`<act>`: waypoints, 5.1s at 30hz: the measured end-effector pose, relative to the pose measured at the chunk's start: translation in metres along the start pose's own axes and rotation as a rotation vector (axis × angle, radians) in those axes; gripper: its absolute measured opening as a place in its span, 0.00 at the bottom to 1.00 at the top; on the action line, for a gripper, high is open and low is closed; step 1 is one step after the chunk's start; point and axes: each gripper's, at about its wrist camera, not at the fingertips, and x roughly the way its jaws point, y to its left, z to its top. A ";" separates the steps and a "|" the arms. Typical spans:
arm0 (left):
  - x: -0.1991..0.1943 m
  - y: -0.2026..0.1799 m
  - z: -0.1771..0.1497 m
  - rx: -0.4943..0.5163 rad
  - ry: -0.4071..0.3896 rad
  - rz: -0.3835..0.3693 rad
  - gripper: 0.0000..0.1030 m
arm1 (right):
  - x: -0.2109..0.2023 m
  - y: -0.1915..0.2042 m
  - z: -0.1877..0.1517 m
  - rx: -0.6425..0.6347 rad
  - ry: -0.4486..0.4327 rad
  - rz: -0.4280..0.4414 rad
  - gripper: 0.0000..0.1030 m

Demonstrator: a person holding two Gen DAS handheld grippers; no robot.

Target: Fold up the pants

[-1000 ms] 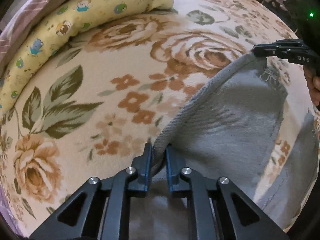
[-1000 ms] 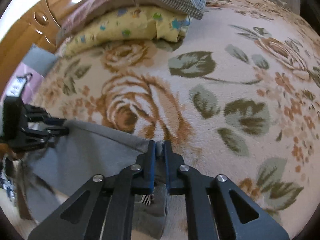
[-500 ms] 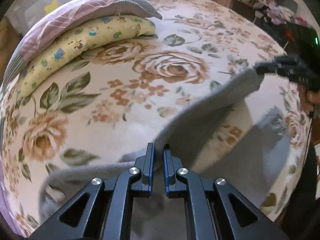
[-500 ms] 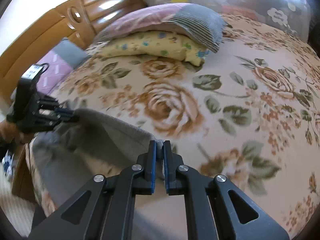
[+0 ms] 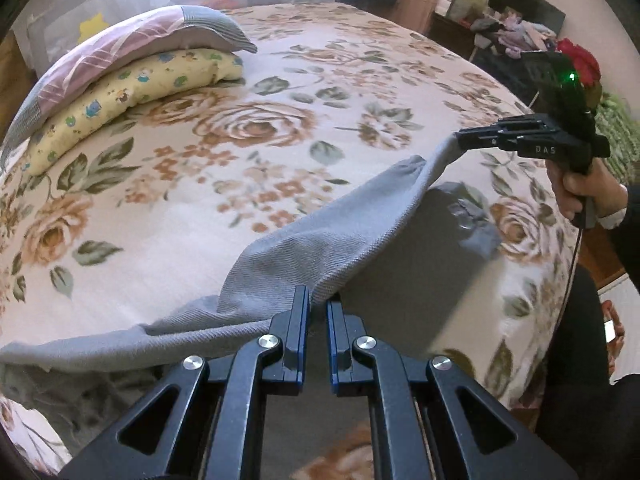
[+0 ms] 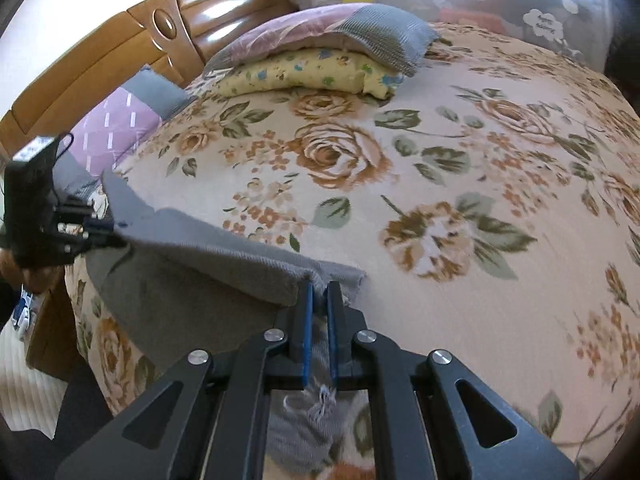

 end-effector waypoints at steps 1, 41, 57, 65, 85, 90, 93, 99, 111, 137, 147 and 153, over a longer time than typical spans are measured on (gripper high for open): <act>-0.001 -0.003 -0.002 -0.005 -0.003 -0.007 0.07 | -0.004 0.001 -0.003 0.001 -0.003 -0.002 0.07; -0.009 -0.002 -0.079 -0.278 -0.043 -0.078 0.25 | -0.024 0.056 -0.085 0.072 0.043 0.016 0.43; -0.075 0.064 -0.154 -0.611 -0.189 -0.010 0.25 | 0.021 0.160 -0.058 -0.073 0.068 0.189 0.44; -0.087 0.088 -0.178 -0.718 -0.232 0.017 0.25 | 0.043 0.212 -0.041 -0.193 0.085 0.233 0.44; -0.076 0.158 -0.203 -0.984 -0.211 0.079 0.45 | 0.115 0.266 -0.031 -0.394 0.157 0.189 0.45; -0.067 0.166 -0.202 -1.002 -0.198 0.086 0.16 | 0.124 0.265 -0.031 -0.393 0.173 0.185 0.16; -0.077 0.160 -0.202 -0.980 -0.217 0.101 0.07 | 0.116 0.263 -0.031 -0.384 0.155 0.202 0.06; -0.109 0.142 -0.204 -0.928 -0.282 0.114 0.06 | 0.086 0.267 -0.036 -0.405 0.130 0.273 0.05; -0.074 0.157 -0.227 -0.962 -0.215 0.107 0.11 | 0.124 0.270 -0.050 -0.366 0.248 0.243 0.11; -0.079 0.181 -0.237 -1.104 -0.249 0.110 0.62 | 0.119 0.220 0.033 -0.079 0.152 0.291 0.47; -0.067 0.186 -0.224 -1.094 -0.232 0.130 0.67 | 0.197 0.201 0.059 0.087 0.279 0.297 0.29; -0.063 0.184 -0.220 -1.055 -0.234 0.159 0.37 | 0.210 0.197 0.058 0.145 0.286 0.336 0.06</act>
